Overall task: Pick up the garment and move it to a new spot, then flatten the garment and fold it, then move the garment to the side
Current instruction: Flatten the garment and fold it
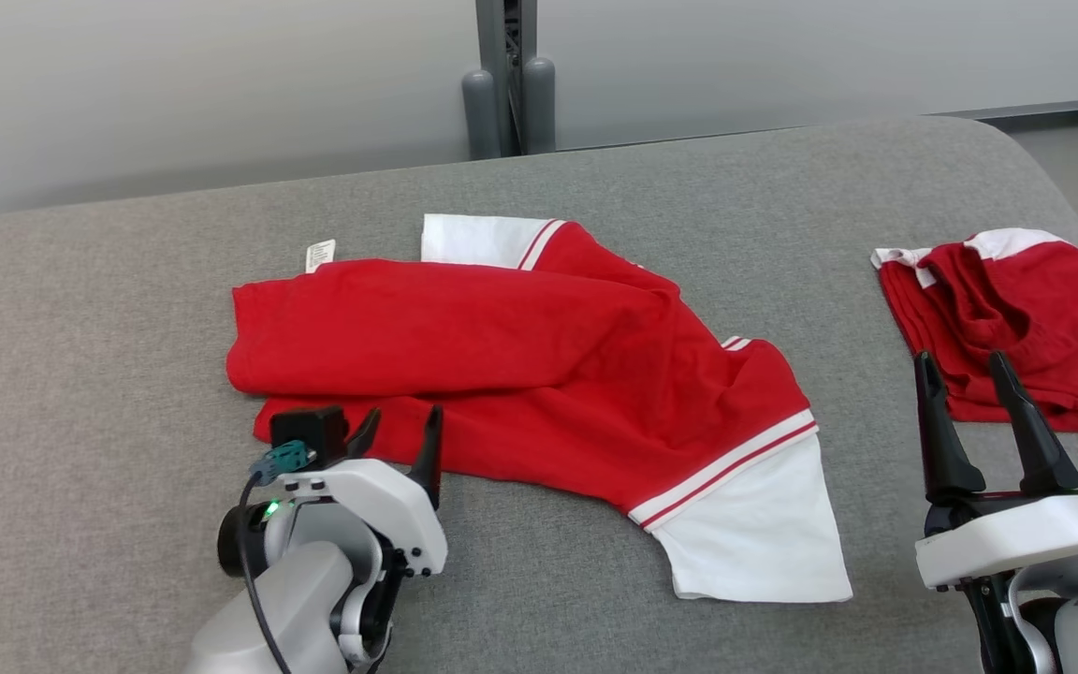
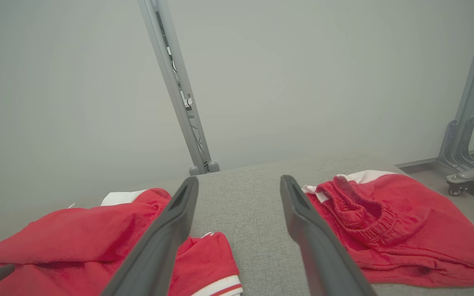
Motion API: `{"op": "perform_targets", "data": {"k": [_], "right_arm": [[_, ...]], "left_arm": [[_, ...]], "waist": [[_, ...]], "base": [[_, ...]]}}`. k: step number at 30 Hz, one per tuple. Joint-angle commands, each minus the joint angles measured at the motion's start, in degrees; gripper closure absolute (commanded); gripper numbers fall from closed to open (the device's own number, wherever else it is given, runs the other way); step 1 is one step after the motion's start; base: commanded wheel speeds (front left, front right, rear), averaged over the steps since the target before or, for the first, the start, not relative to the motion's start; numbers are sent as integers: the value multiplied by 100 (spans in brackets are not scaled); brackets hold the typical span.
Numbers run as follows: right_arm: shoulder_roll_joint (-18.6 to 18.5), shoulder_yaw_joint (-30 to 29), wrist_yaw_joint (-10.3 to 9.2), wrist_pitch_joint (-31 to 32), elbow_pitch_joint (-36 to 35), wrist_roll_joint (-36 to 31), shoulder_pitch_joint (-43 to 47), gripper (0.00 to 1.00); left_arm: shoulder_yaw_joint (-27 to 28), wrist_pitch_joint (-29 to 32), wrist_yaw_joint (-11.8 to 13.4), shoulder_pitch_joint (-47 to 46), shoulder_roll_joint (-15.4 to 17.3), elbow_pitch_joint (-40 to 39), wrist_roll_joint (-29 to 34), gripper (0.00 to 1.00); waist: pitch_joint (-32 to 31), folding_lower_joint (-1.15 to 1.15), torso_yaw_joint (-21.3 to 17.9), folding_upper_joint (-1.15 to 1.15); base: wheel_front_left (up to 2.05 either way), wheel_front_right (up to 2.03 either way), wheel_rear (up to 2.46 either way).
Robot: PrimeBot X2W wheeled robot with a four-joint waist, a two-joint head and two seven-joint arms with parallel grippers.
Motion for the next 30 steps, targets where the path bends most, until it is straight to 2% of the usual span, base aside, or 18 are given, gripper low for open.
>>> {"op": "perform_targets", "data": {"k": [1,7,13,15,24,25,26,27,28,30], "right_arm": [[-28,-8,1,39,-55,-25,65,0],[-28,43,1,97,-111,-36,58,0],[-28,97,1,147,-142,-75,36,0],[-27,82,1,154,-159,-93,26,0],[-28,109,1,140,-179,-57,-16,0],[-28,106,1,140,-182,-63,-20,0],[-28,105,1,142,-183,-70,-31,0],[-28,103,1,146,-183,-79,-41,0],[-28,100,1,148,-186,-90,-45,0],[-28,87,1,145,-189,-101,-50,0]], "left_arm": [[278,-29,92,193,118,19,94,0],[915,-31,226,398,234,187,126,0],[1512,-24,195,470,173,594,-224,0],[1657,-25,259,397,176,761,-329,0],[2149,-12,28,242,99,1218,-620,0],[2171,-11,-2,208,94,1273,-623,6],[2192,-11,-21,181,87,1331,-637,21],[2215,-11,-35,162,77,1394,-648,39],[2236,-11,-52,141,67,1467,-662,64],[2280,-12,-82,82,46,1573,-702,100]], "waist": [[-40,0,121,0],[-33,0,142,0],[8,0,5,0],[37,0,-47,0],[159,0,-262,0],[172,0,-281,0],[183,0,-298,0],[190,0,-313,0],[196,0,-327,0],[201,0,-346,0]], "base": [[0,0,0],[0,0,0],[0,0,0],[0,0,0],[0,0,0],[0,0,0],[0,0,0],[0,0,0],[0,0,0],[0,0,0]]}}
